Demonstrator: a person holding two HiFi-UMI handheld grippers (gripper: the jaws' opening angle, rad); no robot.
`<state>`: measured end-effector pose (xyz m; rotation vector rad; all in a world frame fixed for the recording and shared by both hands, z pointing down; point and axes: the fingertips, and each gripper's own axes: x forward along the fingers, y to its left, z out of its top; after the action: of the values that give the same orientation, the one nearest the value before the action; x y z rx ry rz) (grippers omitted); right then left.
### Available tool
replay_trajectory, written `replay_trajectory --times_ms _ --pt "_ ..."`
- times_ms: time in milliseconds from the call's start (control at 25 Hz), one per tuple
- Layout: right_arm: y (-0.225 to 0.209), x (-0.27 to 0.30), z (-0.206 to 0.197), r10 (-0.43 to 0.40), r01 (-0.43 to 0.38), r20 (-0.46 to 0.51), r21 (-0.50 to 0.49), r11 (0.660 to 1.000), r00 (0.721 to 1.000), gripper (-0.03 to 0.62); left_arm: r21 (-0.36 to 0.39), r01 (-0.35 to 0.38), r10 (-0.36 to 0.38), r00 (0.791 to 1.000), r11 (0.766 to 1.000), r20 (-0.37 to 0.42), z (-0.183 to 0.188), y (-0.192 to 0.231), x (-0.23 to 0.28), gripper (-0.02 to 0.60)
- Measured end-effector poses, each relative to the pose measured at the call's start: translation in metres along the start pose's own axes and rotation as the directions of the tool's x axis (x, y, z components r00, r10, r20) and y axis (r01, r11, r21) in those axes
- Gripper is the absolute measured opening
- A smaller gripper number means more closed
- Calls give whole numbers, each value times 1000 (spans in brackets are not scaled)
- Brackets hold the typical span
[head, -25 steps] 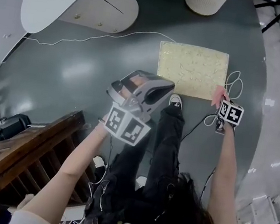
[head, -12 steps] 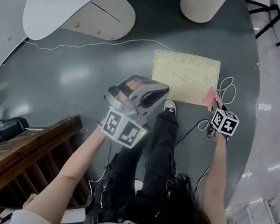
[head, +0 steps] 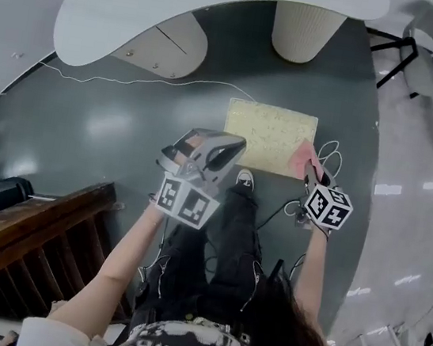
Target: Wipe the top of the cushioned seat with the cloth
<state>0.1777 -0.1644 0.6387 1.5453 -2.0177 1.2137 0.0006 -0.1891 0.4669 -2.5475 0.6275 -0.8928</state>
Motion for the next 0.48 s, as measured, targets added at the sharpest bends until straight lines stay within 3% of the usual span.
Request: replay_trajectory --times_ms 240,480 --pt "26 -59 53 30 -31 72 16 999 997 11 -17 -47 47 999 999 7 39 21 -16 12" --pt "64 -103 71 65 -63 92 -27 998 994 11 -3 -44 44 998 999 36 73 25 -37 12"
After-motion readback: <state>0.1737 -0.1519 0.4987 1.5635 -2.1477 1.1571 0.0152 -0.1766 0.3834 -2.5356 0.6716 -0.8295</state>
